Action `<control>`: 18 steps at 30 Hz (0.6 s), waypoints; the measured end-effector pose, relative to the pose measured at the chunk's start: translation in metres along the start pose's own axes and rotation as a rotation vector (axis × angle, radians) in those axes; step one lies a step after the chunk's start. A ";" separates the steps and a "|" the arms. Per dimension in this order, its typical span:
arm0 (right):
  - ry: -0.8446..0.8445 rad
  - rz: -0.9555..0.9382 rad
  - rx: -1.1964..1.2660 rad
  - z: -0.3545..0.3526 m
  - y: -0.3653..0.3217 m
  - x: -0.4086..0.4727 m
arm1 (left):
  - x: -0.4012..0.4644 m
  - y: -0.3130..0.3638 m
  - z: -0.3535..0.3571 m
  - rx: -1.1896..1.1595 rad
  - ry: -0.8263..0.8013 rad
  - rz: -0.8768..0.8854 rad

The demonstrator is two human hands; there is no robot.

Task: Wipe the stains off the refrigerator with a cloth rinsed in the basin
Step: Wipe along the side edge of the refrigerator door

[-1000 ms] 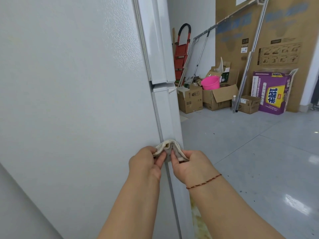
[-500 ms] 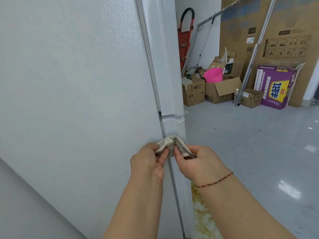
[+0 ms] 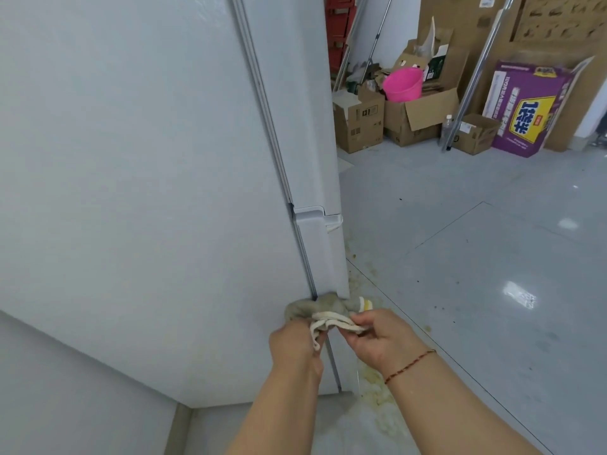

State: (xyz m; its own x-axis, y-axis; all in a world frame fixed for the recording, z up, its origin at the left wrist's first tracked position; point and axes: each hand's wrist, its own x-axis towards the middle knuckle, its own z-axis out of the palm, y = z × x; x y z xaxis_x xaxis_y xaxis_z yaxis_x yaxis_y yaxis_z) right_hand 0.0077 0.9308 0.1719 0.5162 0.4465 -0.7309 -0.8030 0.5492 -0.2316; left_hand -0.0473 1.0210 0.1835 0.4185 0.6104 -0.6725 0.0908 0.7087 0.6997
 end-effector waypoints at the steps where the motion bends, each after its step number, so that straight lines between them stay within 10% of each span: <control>1: 0.013 -0.016 -0.035 0.000 -0.002 0.002 | 0.002 0.000 0.000 0.024 0.000 0.000; 18: -0.022 -0.247 -0.094 0.082 -0.023 -0.080 | -0.075 0.100 0.035 -0.113 -0.063 0.046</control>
State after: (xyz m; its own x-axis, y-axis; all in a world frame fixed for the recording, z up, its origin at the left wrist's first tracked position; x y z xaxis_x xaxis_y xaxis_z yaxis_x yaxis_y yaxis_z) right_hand 0.0094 0.9406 0.2885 0.7056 0.3225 -0.6309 -0.6752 0.5759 -0.4608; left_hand -0.0378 1.0337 0.3129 0.4760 0.6221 -0.6217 -0.0304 0.7181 0.6953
